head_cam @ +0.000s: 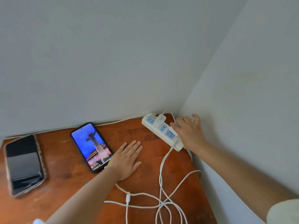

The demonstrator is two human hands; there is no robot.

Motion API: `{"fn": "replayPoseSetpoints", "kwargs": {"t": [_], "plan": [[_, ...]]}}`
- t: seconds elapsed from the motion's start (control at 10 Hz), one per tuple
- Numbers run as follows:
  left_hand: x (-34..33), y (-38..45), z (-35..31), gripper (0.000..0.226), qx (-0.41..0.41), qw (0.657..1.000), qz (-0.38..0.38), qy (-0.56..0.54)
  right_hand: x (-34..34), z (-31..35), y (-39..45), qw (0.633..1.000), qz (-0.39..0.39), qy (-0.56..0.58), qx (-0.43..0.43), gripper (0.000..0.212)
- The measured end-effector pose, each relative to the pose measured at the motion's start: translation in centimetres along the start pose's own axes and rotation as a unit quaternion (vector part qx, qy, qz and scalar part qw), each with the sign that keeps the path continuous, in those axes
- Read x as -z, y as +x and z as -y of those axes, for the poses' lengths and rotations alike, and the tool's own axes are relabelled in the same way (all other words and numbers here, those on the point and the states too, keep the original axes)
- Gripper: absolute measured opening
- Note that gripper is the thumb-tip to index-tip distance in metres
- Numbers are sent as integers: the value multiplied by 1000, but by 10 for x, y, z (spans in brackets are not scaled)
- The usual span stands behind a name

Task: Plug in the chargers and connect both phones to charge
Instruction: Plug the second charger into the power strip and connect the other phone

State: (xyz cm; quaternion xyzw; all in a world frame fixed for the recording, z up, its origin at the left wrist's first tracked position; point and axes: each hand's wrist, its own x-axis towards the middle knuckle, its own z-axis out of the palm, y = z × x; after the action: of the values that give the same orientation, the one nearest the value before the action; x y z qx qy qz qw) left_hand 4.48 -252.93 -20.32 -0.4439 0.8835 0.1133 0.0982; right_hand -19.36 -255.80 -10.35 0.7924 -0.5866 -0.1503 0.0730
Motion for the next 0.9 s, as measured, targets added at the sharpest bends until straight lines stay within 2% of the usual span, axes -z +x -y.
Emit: {"fn": "replayPoseSetpoints", "kwargs": {"t": [0.2, 0.3, 0.6, 0.8, 0.9], "plan": [[-2, 2, 1, 59, -1, 1000, -14, 2, 1, -8, 1, 998, -58, -13, 9, 53], [-2, 2, 2, 59, -4, 1000, -14, 2, -4, -13, 5, 1000, -29, -1, -3, 56], [0, 3, 3, 59, -6, 1000, -18, -4, -2, -15, 13, 999, -29, -17, 23, 55], [-1, 2, 4, 59, -8, 1000, -20, -11, 4, 1, 13, 998, 5, -56, 21, 53], [-1, 3, 4, 59, -9, 1000, -22, -13, 11, 7, 6, 988, -74, -127, 40, 65]]}}
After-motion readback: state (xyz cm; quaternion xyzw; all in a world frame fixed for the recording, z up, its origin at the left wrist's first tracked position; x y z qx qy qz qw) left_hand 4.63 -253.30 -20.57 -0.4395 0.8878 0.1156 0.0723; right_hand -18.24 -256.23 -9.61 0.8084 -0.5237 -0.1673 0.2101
